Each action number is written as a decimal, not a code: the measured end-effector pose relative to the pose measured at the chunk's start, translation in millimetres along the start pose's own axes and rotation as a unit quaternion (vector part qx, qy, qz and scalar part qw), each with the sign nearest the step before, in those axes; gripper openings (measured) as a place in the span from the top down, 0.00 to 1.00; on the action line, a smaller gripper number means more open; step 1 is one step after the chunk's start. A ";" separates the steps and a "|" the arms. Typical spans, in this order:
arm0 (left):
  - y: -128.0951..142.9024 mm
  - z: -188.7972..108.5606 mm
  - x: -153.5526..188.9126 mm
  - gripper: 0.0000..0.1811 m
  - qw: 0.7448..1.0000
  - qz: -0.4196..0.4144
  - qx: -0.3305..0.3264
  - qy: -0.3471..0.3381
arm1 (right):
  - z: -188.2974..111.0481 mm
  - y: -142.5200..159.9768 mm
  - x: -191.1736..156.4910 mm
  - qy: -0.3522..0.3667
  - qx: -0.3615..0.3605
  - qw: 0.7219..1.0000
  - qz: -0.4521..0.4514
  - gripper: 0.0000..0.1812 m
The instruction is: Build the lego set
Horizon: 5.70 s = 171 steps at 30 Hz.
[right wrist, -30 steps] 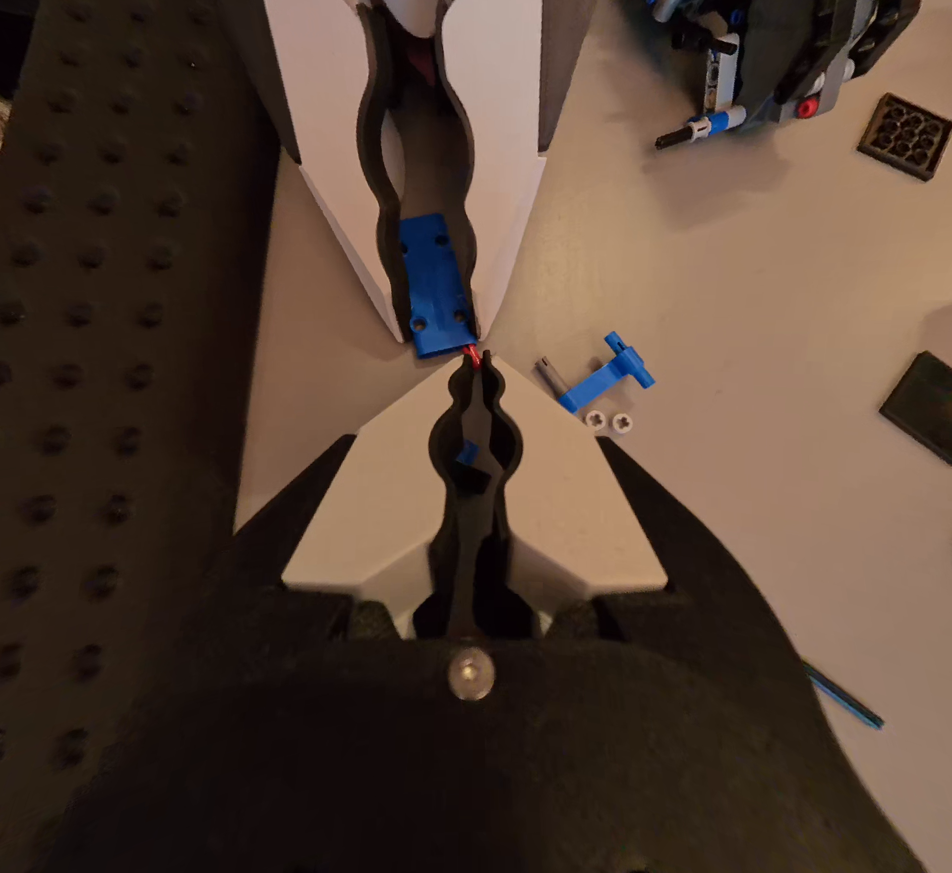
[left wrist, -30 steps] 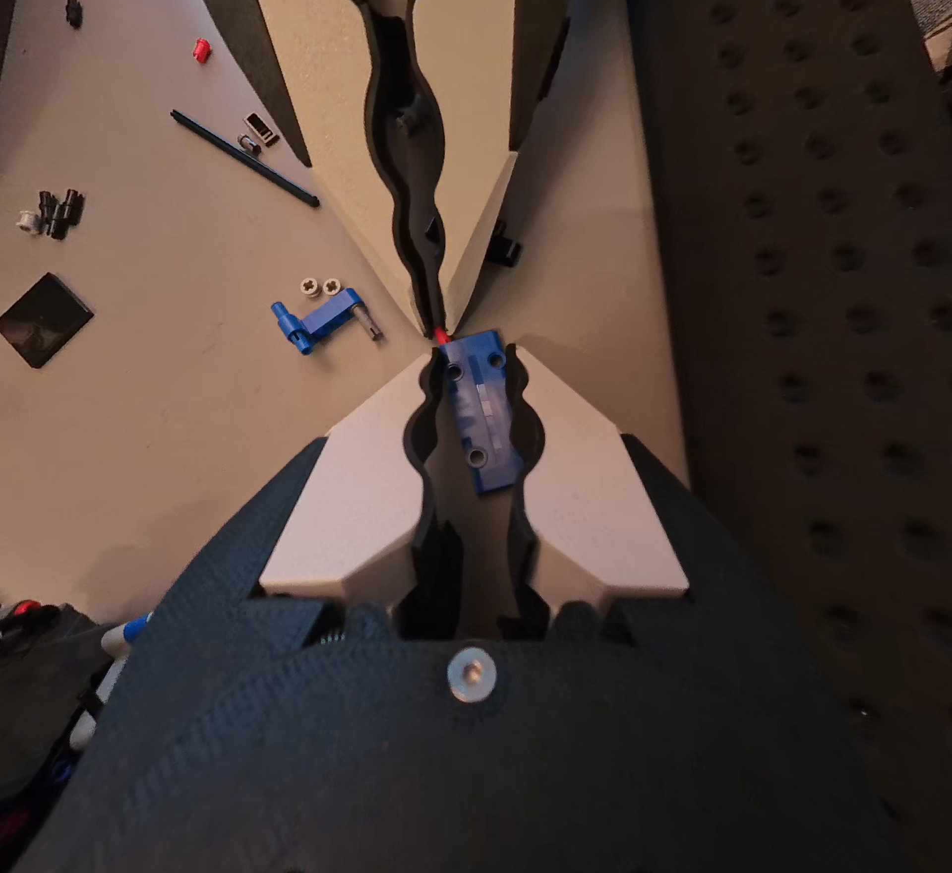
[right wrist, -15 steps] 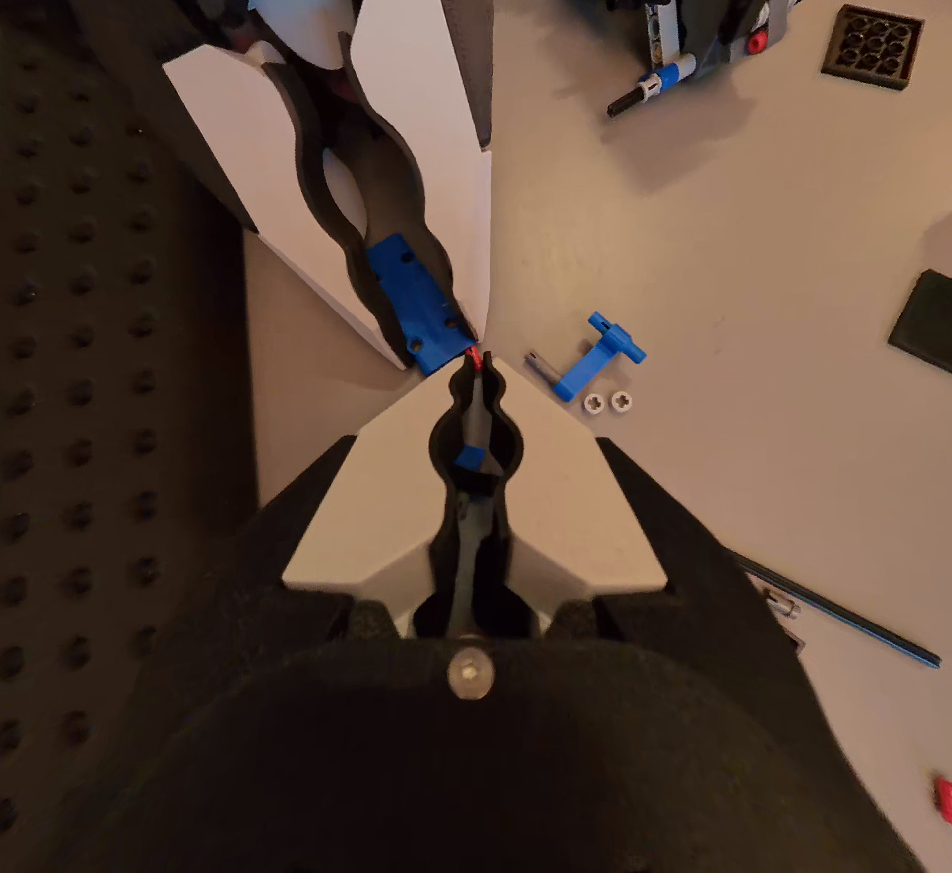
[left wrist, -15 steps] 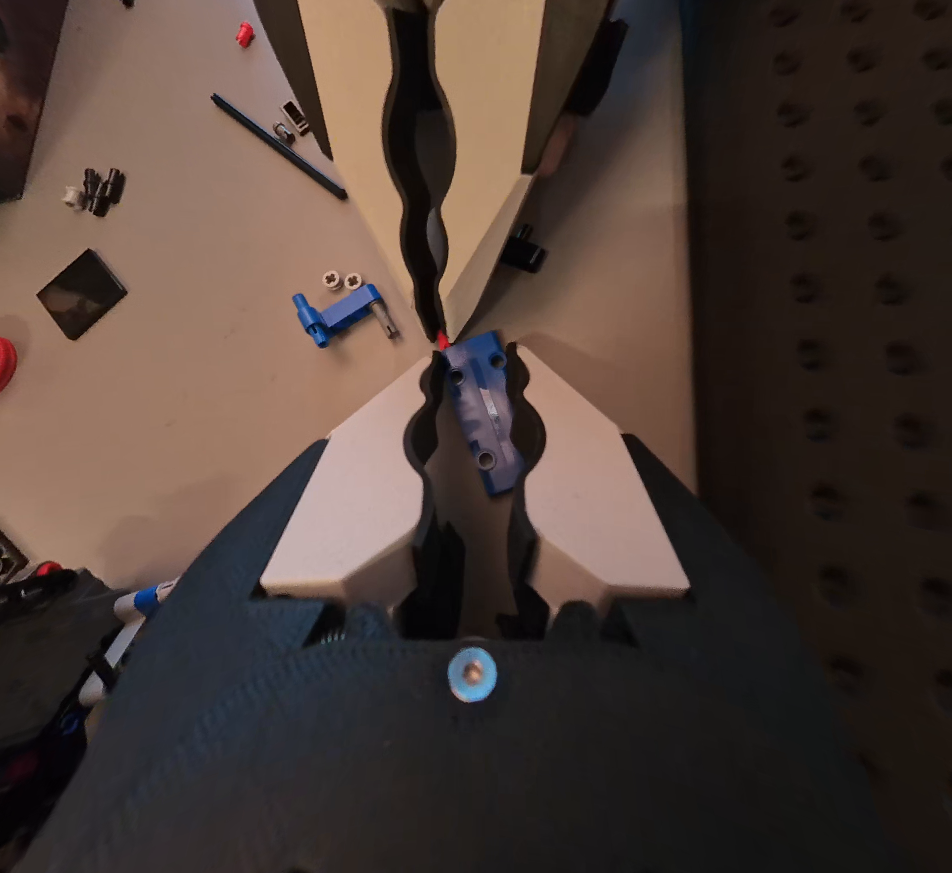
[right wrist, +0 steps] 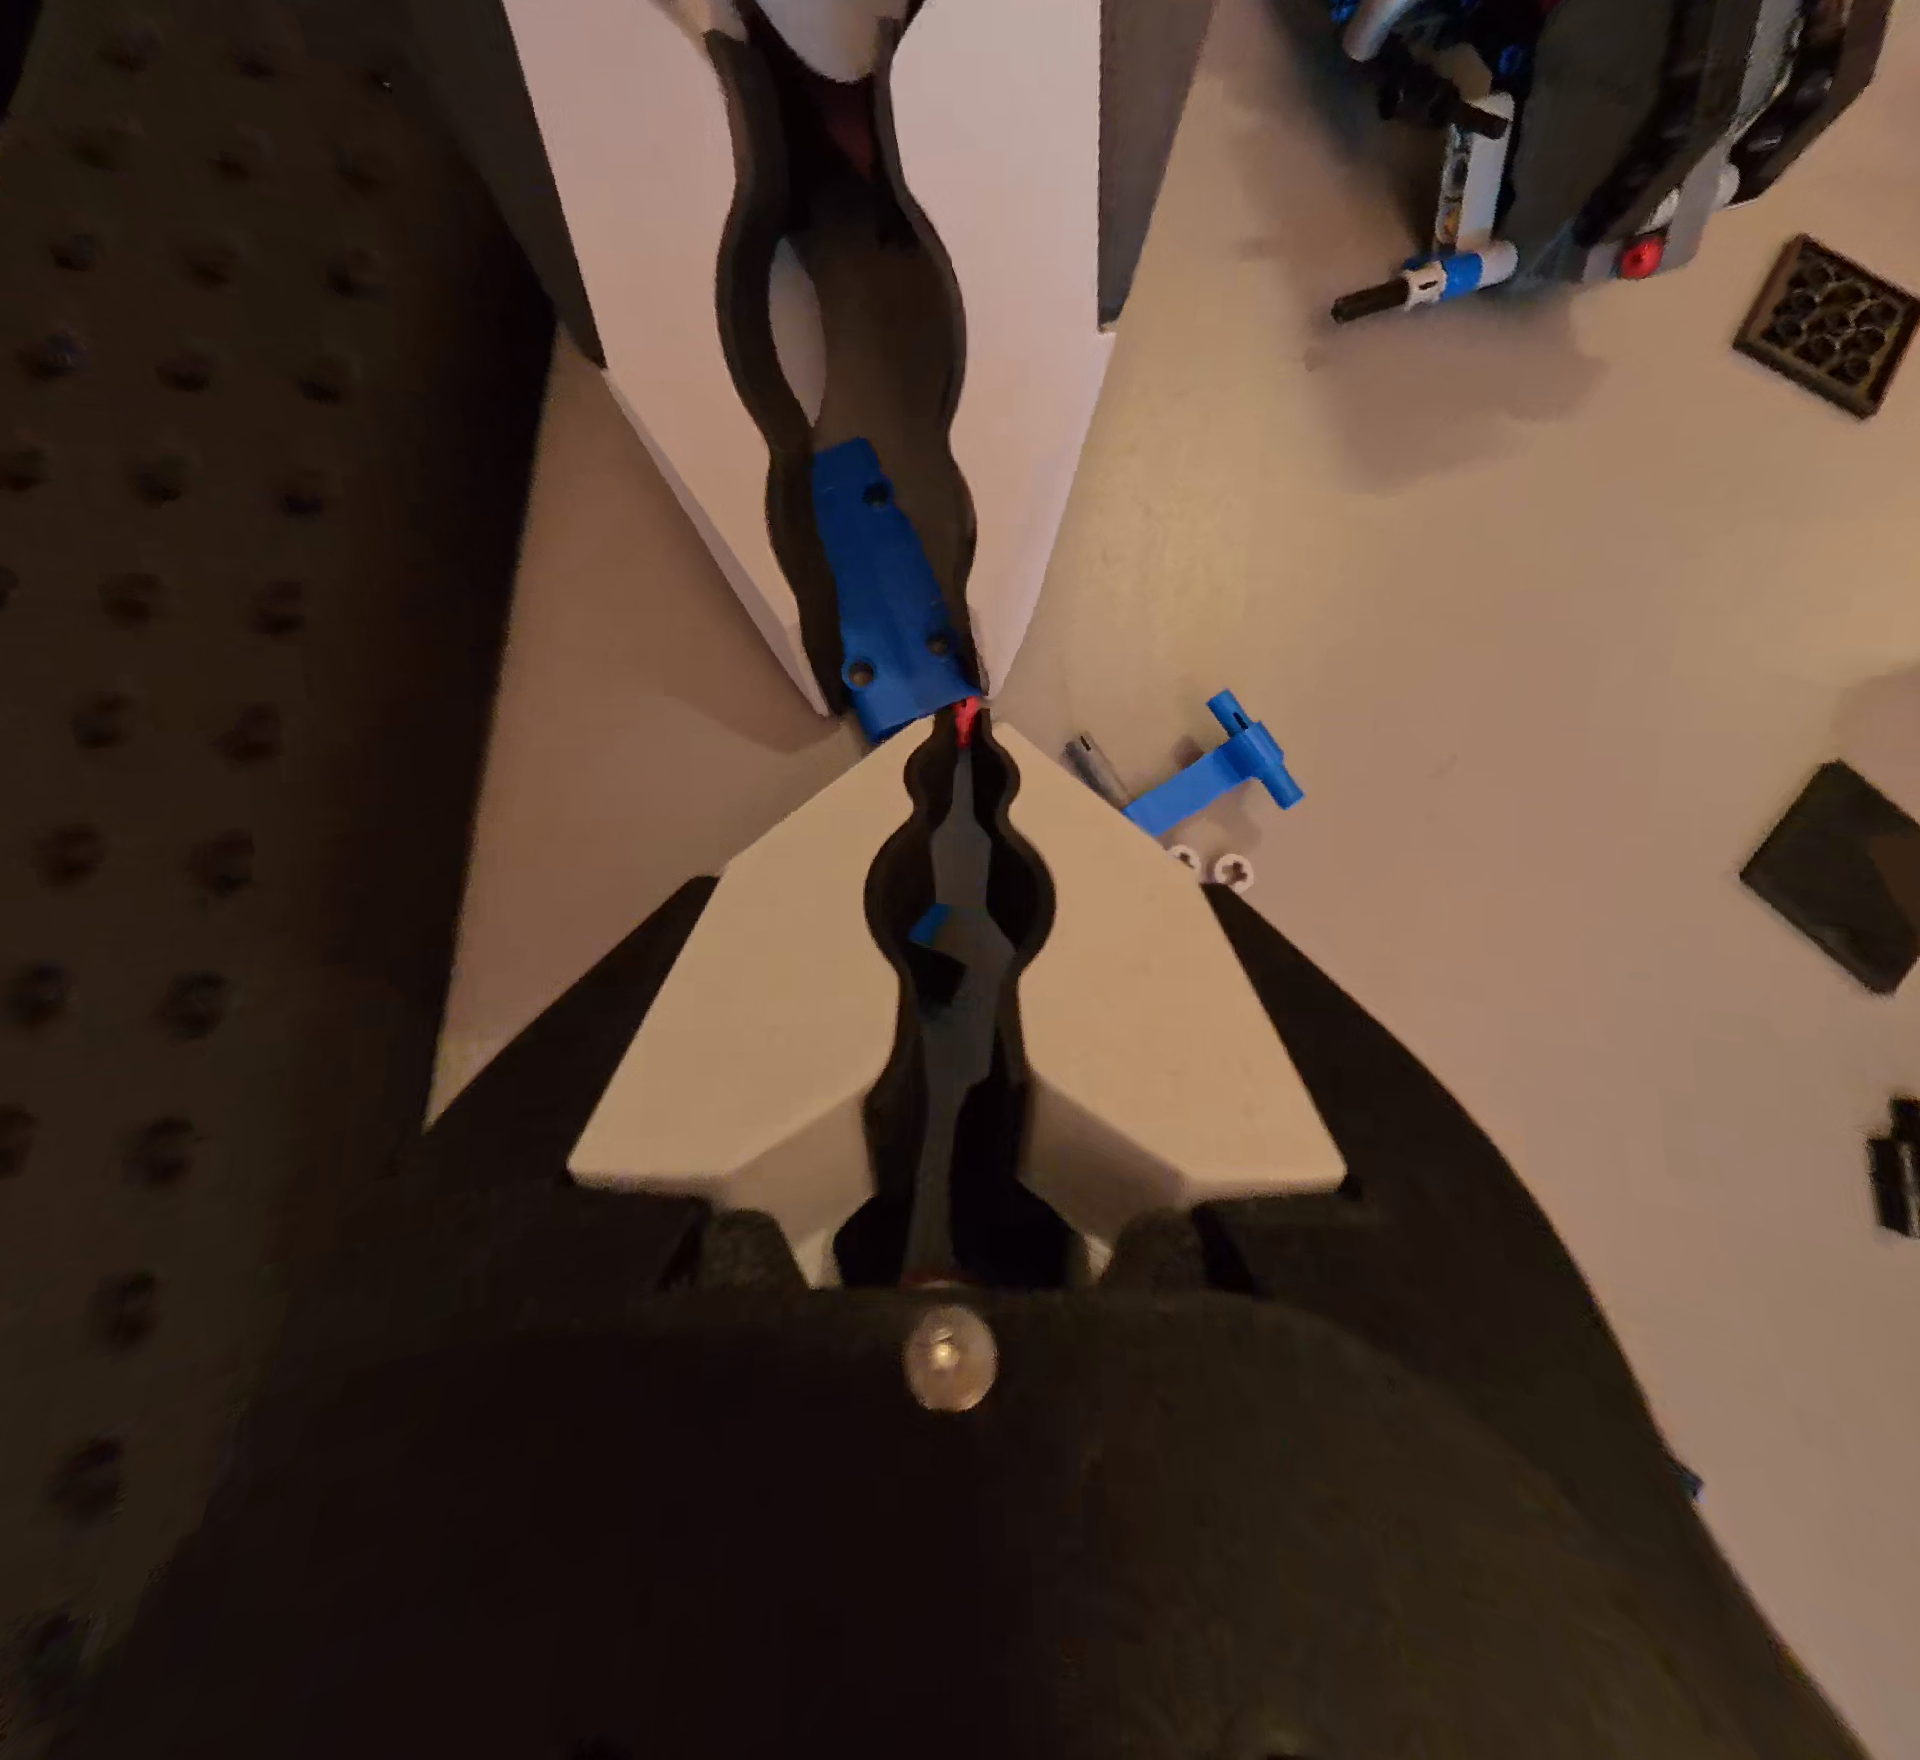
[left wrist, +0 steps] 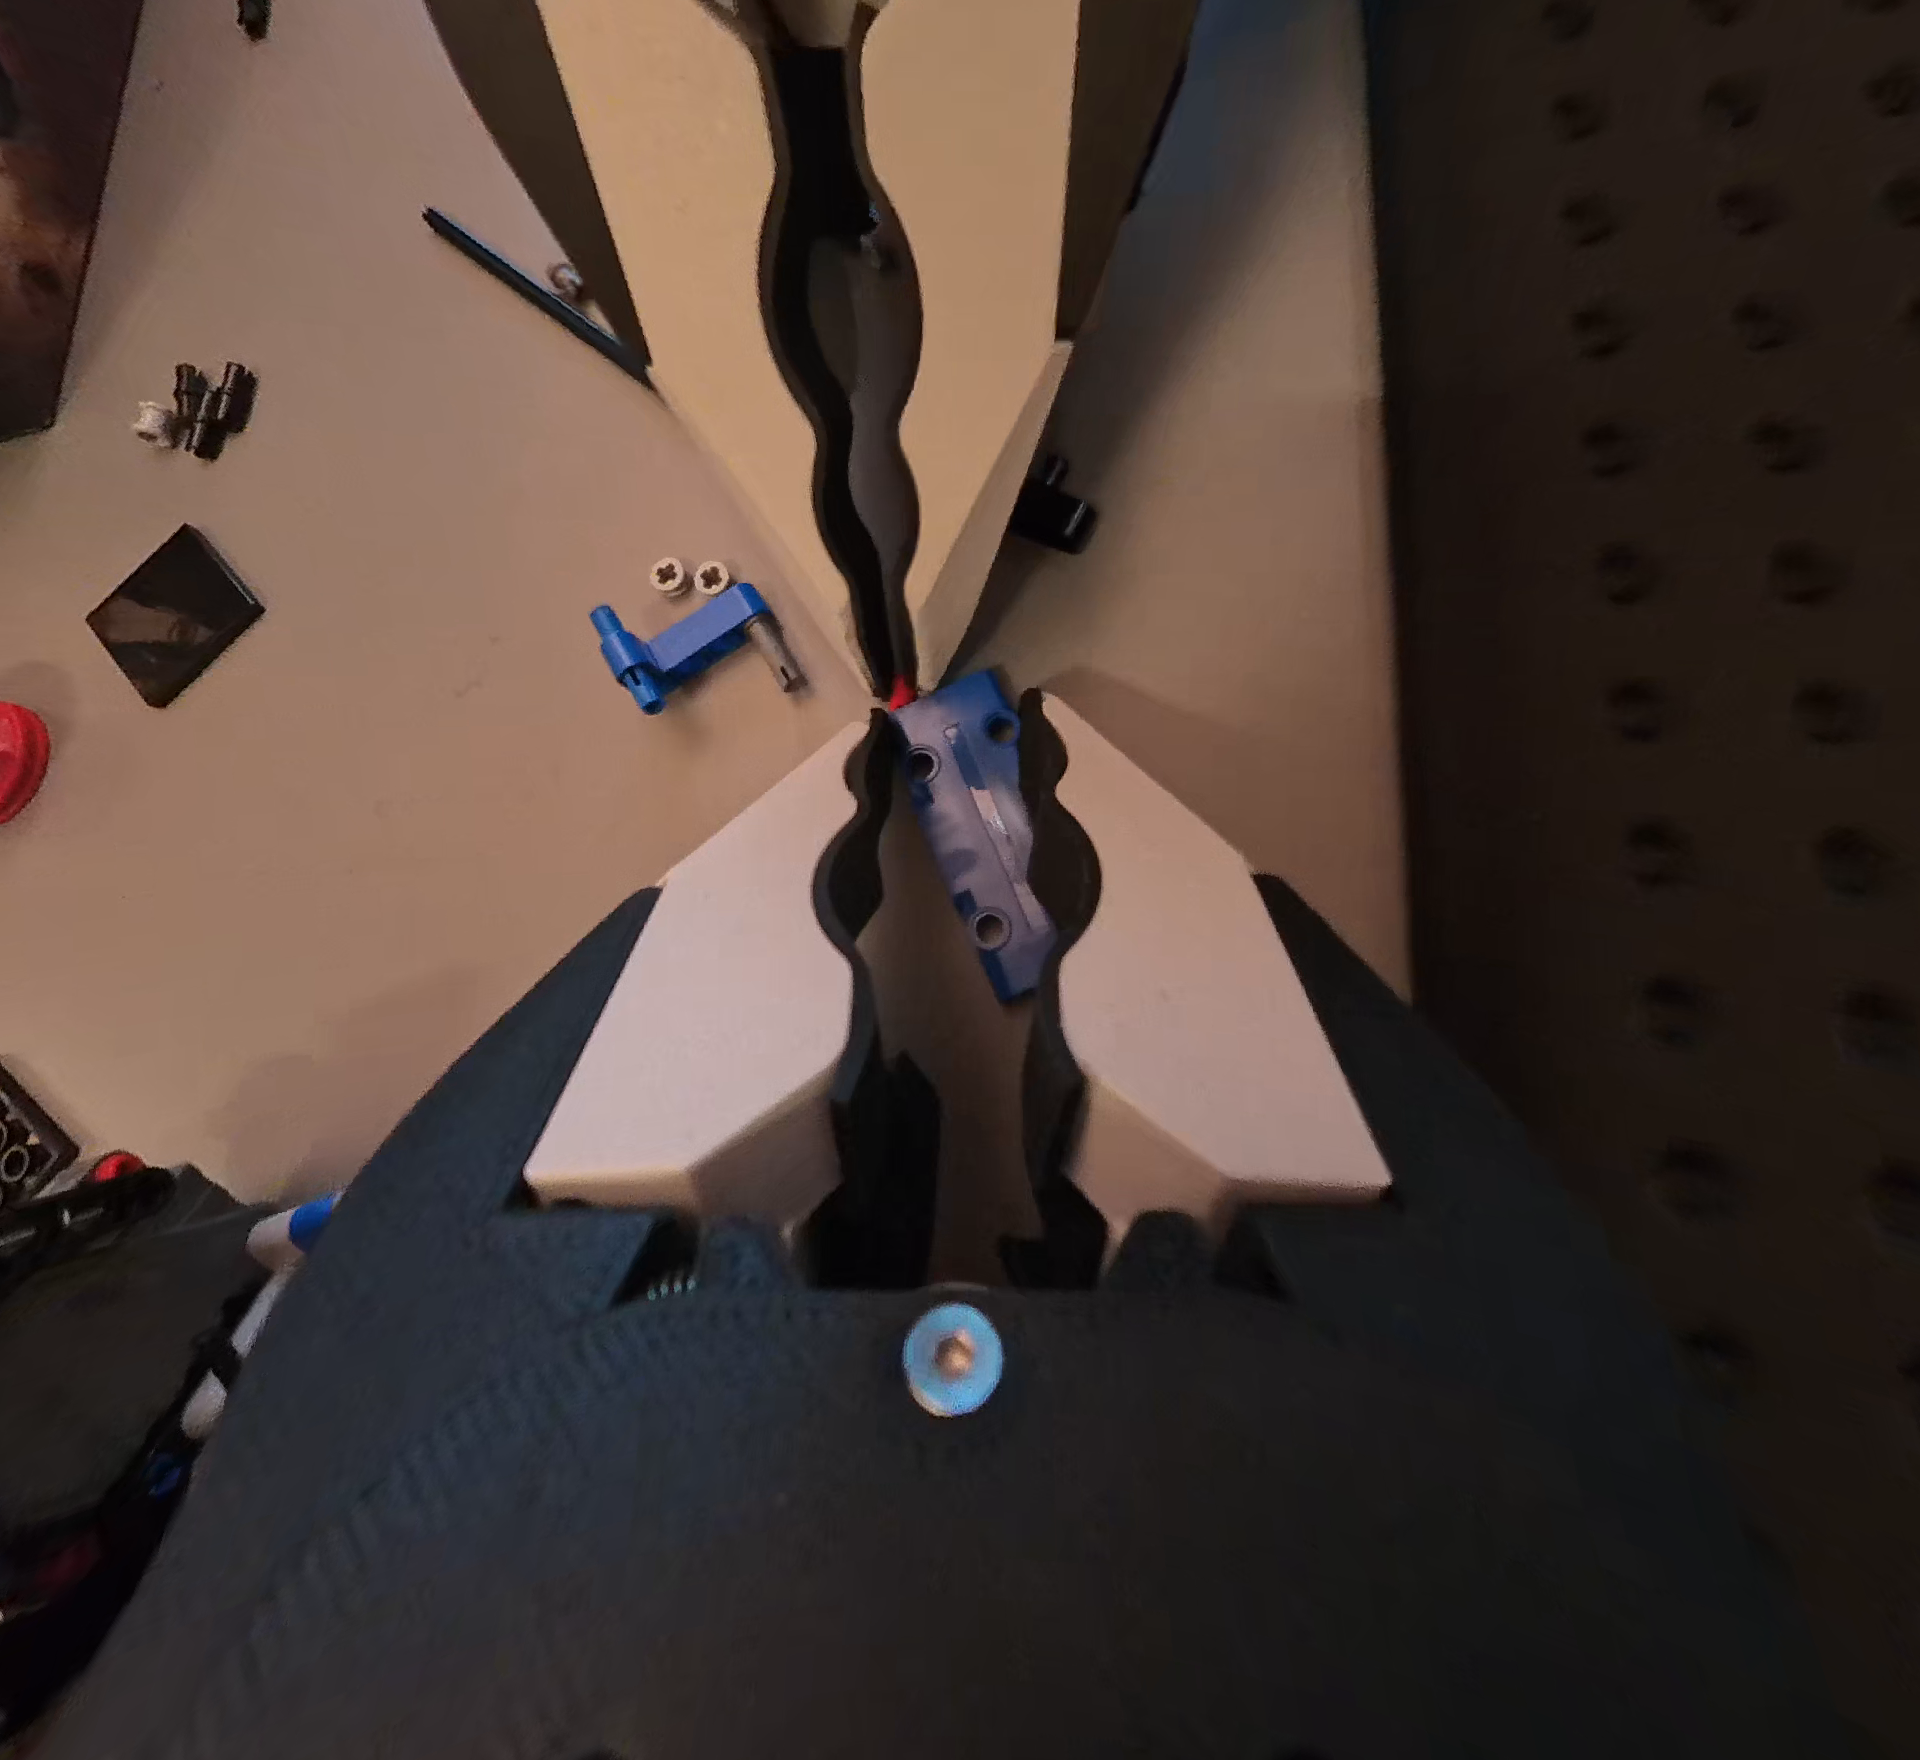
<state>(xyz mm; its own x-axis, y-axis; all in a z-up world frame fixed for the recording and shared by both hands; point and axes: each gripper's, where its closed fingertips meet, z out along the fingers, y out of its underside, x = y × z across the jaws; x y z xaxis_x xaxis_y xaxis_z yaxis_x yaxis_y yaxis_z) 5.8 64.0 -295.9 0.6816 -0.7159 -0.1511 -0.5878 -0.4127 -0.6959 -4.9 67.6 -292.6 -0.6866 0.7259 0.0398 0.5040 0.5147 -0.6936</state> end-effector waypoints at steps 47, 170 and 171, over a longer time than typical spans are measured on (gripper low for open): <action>-2.3 0.7 8.1 0.87 0.997 0.043 0.024 0.065 | -6.4 9.0 -2.8 -0.037 0.011 0.993 -0.107 0.99; 11.4 -15.9 6.6 0.87 0.997 -0.004 0.012 0.070 | -6.0 7.0 -2.7 -0.029 0.004 0.999 -0.029 0.96; 11.3 -15.8 6.7 0.87 0.997 -0.005 0.012 0.070 | -6.1 7.1 -2.5 -0.030 0.005 0.999 -0.025 0.96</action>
<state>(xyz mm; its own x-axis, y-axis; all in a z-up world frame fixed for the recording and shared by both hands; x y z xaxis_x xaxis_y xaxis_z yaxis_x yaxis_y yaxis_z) -3.2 45.7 -293.7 0.6186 -0.7843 -0.0462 -0.5703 -0.4078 -0.7131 3.6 72.3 -293.2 -0.7414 0.6703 0.0316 0.4631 0.5452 -0.6988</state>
